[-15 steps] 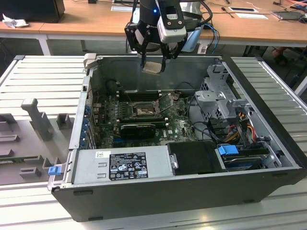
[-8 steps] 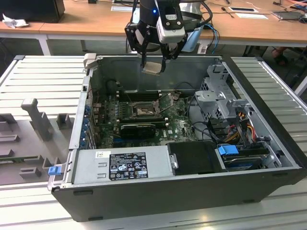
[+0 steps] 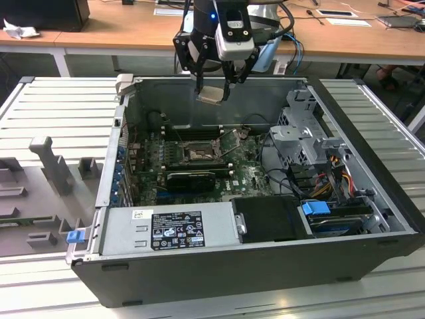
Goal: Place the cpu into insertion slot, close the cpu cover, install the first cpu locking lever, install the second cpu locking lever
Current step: 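Place the cpu into insertion slot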
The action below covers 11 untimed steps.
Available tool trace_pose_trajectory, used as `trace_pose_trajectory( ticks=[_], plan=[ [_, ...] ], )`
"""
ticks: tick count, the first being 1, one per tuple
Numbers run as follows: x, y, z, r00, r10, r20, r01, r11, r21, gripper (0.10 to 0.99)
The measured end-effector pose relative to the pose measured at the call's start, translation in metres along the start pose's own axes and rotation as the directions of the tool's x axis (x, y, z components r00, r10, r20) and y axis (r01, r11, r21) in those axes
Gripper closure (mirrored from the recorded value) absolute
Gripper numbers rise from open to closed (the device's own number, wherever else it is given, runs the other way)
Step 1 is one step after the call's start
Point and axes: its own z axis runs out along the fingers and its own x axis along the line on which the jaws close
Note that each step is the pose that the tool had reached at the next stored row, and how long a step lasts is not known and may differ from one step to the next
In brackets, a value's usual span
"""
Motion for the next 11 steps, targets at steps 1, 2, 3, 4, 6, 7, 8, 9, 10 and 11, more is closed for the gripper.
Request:
trace_pose_trajectory(
  ticks=[1, 2, 3, 4, 6, 7, 8, 9, 10, 11],
  plan=[
    [0.0, 0.0, 0.0001, 1.0, 0.003, 0.0002, -0.003, 1.0, 0.0, 0.549],
    [0.0, 0.0, 0.0001, 1.0, 0.005, 0.0005, -0.005, 1.0, 0.0, 0.549],
    [0.0, 0.0, 0.0002, 0.9999, 0.01, 0.0008, -0.01, 0.9999, 0.0, 0.549],
    [0.0, 0.0, 0.0004, 0.9999, 0.013, 0.0012, -0.013, 0.9999, 0.0, 0.549],
    [0.0, -0.0001, 0.0007, 0.9998, 0.022, 0.002, -0.022, 0.9998, 0.0, 0.549],
    [0.0, -0.0001, 0.0008, 0.9996, 0.029, 0.0026, -0.029, 0.9996, -0.001, 0.549],
    [0.0, -0.0001, 0.0009, 0.9994, 0.036, 0.0032, -0.036, 0.9994, -0.001, 0.549],
    [0.0, -0.0001, 0.001, 0.9991, 0.041, 0.0037, -0.041, 0.9992, -0.001, 0.549],
    [0.0, -0.0001, 0.0013, 0.9986, 0.052, 0.0047, -0.052, 0.9986, -0.001, 0.549],
    [0.0, -0.0001, 0.0016, 0.9979, 0.064, 0.0057, -0.064, 0.9979, -0.001, 0.549]
  ],
)
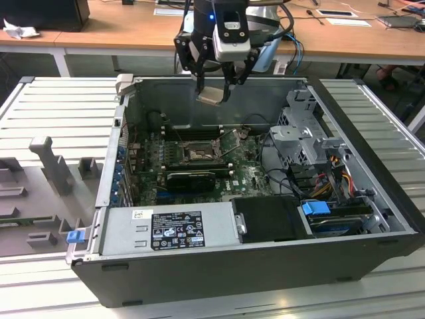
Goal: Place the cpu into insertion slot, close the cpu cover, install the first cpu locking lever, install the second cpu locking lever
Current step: 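Place the cpu into insertion slot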
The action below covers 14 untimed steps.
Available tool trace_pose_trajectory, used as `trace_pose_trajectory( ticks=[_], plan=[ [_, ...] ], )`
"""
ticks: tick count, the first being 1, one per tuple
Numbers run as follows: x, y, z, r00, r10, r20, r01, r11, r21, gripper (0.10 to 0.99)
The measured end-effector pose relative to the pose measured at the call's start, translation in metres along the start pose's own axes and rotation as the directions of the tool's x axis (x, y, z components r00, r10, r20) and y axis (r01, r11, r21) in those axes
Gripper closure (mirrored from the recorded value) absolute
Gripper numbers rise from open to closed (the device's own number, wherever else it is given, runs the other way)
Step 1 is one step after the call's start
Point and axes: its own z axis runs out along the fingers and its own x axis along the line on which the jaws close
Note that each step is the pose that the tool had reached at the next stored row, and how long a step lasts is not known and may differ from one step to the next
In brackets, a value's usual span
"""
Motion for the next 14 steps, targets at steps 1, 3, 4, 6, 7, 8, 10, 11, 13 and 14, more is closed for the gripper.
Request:
trace_pose_trajectory(
  ticks=[1, 3, 4, 6, 7, 8, 10, 11, 13, 14],
  plan=[
    [0.0, 0.0, 0.0004, 0.9999, 0.01, 0.001, -0.01, 0.9999, 0.0, 0.549],
    [-0.0003, -0.0008, 0.0012, 0.9999, 0.016, 0.0015, -0.016, 0.9999, 0.0, 0.549],
    [-0.0005, -0.0012, 0.0021, 0.9999, 0.017, 0.0016, -0.017, 0.9999, 0.0, 0.549],
    [-0.0007, -0.002, 0.0047, 0.9998, 0.02, 0.0023, -0.02, 0.9998, 0.0, 0.549],
    [-0.0008, -0.002, 0.0057, 0.9997, 0.025, 0.003, -0.025, 0.9997, 0.0, 0.549],
    [-0.0009, -0.002, 0.0061, 0.9994, 0.035, 0.0039, -0.035, 0.9994, 0.0, 0.549],
    [-0.0009, -0.0021, 0.0066, 0.9975, 0.071, 0.007, -0.071, 0.9975, -0.001, 0.549],
    [-0.0009, -0.0021, 0.0068, 0.9966, 0.083, 0.0081, -0.083, 0.9966, -0.001, 0.549],
    [-0.0009, -0.0021, 0.0074, 0.995, 0.099, 0.0095, -0.099, 0.9951, -0.002, 0.549],
    [-0.0009, -0.0022, 0.0076, 0.9943, 0.106, 0.0101, -0.106, 0.9944, -0.002, 0.549]
  ],
)
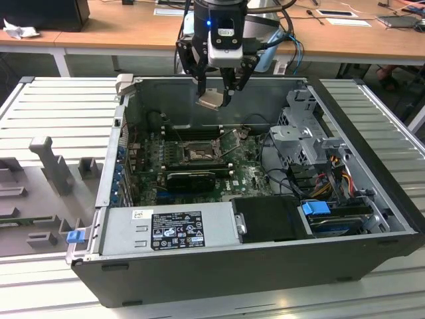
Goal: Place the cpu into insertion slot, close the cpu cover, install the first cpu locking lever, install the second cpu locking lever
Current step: 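Place the cpu into insertion slot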
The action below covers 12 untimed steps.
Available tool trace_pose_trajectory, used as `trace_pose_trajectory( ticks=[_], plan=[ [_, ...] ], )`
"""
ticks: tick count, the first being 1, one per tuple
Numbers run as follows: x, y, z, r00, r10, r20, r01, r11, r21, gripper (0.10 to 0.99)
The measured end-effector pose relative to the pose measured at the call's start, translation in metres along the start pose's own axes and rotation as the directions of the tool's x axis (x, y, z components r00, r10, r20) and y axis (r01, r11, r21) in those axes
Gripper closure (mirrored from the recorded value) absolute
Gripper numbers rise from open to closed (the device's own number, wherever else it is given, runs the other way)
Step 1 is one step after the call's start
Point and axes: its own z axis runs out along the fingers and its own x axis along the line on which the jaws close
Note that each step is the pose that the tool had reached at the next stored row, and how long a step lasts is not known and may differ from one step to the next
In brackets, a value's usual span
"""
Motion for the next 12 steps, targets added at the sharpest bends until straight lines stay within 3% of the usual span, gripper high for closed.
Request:
trace_pose_trajectory(
  ticks=[12],
  plan=[
    [0.0, -0.0001, 0.0015, 0.9994, 0.033, 0.0029, -0.033, 0.9994, -0.001, 0.549]
  ],
)
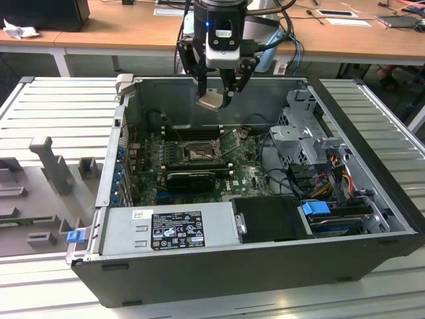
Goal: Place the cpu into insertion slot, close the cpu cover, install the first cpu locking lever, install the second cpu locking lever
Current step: 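Place the cpu into insertion slot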
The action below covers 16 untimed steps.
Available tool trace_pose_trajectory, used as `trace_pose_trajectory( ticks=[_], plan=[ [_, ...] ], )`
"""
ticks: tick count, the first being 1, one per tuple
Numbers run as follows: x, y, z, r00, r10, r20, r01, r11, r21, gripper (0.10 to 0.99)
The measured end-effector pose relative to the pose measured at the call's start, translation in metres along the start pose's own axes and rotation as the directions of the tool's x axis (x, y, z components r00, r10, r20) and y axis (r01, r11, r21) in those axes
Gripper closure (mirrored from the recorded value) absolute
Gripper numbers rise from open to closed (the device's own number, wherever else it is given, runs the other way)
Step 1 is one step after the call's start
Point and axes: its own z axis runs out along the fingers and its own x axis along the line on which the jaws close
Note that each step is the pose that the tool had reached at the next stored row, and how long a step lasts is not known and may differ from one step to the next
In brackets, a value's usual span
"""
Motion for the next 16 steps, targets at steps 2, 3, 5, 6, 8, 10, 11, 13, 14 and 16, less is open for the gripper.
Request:
trace_pose_trajectory(
  ticks=[2, 3, 5, 6, 8, 10, 11, 13, 14, 16],
  plan=[
    [0.0, 0.0, 0.0003, 1.0, 0.003, 0.0004, -0.003, 1.0, 0.0, 0.549],
    [0.0, 0.0, 0.0004, 1.0, 0.005, 0.0005, -0.005, 1.0, 0.0, 0.549],
    [0.0, -0.0001, 0.0006, 1.0, 0.009, 0.0009, -0.009, 1.0, 0.0, 0.549],
    [0.0, -0.0001, 0.0007, 0.9999, 0.012, 0.0011, -0.012, 0.9999, 0.0, 0.549],
    [0.0, -0.0001, 0.0008, 0.9999, 0.016, 0.0015, -0.016, 0.9999, 0.0, 0.549],
    [0.0, -0.0001, 0.0013, 0.9997, 0.024, 0.0022, -0.024, 0.9997, -0.001, 0.549],
    [0.0, -0.0001, 0.0016, 0.9996, 0.028, 0.0025, -0.028, 0.9996, -0.001, 0.549],
    [0.0, -0.0002, 0.0022, 0.9994, 0.036, 0.0032, -0.036, 0.9994, -0.001, 0.549],
    [0.0, -0.0002, 0.0025, 0.9992, 0.039, 0.0035, -0.039, 0.9992, -0.001, 0.549],
    [0.0, -0.0003, 0.0029, 0.9988, 0.05, 0.0045, -0.05, 0.9988, -0.001, 0.549]
  ],
)
